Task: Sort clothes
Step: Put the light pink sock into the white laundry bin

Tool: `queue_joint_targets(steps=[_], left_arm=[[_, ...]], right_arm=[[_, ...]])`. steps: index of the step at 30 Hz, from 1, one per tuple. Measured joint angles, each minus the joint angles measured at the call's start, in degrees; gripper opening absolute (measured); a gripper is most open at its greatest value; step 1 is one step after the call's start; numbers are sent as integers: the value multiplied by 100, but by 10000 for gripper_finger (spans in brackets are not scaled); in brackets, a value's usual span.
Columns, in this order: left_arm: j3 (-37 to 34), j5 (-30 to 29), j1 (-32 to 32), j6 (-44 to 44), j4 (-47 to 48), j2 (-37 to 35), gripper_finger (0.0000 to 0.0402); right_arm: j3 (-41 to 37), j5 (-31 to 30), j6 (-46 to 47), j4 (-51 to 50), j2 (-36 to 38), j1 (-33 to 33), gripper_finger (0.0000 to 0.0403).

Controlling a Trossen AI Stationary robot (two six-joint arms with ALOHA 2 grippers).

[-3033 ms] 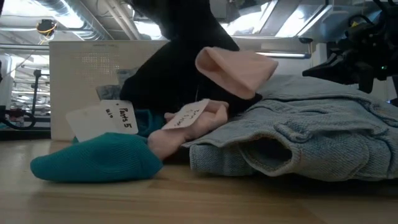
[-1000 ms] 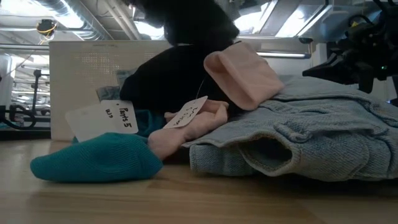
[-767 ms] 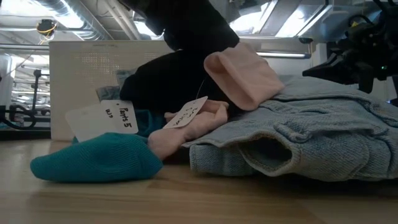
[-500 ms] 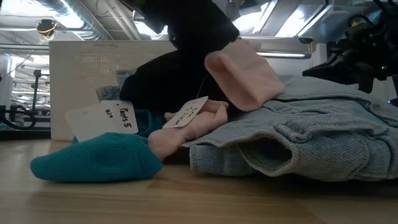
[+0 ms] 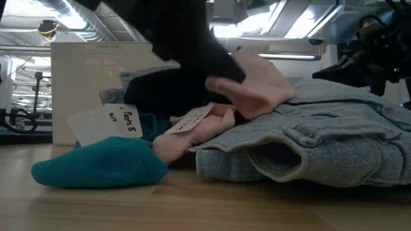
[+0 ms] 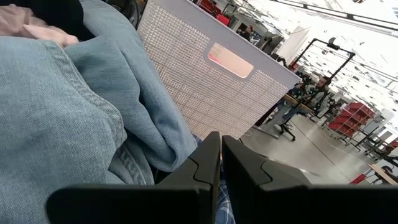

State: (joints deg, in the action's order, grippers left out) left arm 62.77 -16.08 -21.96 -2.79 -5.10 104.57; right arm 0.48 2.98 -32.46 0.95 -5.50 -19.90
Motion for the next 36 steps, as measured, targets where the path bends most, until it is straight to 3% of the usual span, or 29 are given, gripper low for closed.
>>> queue_joint_targets(steps=[8, 12, 19, 28, 36], left_arm=[[-5, 85, -55, 302, -569, -255, 8], [-5, 609, -55, 464, -874, -561, 6], [-5, 599, -9, 1016, -917, -1411, 3], [-5, -340, 364, 2027, -845, -2847, 4], [2, -916, 1144, 2567, -412, -3853, 5]], right_arm=[[1, 0, 0, 0, 0, 1, 35], [1, 0, -1, 0, -2, 0, 35], [1, 0, 1, -1, 0, 0, 35], [1, 0, -1, 0, -2, 2, 35], [0, 0, 0, 0, 0, 0, 35]])
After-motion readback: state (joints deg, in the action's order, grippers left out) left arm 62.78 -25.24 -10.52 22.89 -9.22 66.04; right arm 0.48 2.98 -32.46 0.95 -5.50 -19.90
